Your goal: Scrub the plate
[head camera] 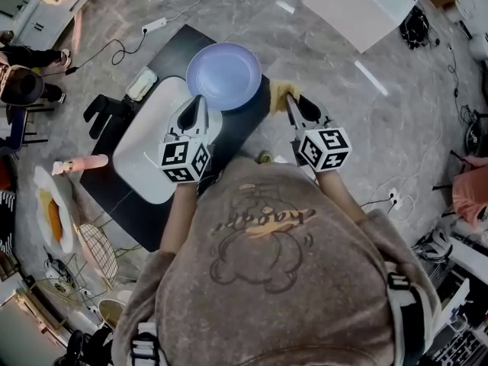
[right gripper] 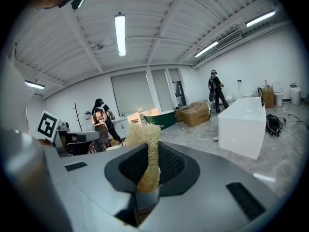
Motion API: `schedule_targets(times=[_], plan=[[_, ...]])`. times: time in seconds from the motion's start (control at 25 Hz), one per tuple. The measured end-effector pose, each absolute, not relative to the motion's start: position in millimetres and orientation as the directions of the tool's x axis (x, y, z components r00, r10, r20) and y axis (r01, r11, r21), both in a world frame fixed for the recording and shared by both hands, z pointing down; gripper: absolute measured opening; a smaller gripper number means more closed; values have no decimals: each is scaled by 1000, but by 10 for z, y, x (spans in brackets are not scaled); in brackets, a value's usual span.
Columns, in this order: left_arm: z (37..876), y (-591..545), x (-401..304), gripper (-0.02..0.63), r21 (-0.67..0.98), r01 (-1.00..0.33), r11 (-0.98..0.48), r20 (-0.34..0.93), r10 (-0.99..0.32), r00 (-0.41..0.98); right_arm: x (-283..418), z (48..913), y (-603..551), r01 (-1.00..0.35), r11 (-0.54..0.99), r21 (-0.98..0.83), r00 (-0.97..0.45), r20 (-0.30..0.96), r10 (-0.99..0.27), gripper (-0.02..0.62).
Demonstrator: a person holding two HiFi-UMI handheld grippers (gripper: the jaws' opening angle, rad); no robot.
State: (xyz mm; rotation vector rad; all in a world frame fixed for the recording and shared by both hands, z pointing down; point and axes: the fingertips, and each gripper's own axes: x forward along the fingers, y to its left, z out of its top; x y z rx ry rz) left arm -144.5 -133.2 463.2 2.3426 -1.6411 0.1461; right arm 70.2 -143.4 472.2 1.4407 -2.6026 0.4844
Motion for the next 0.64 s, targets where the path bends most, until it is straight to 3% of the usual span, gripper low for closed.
schedule_targets(times=[0.64], plan=[[4597,-1293,-1471,18,183,-934,-308,237,-908,346,734,4655,-1417,-845,495,-199,-533,261,-805,48]])
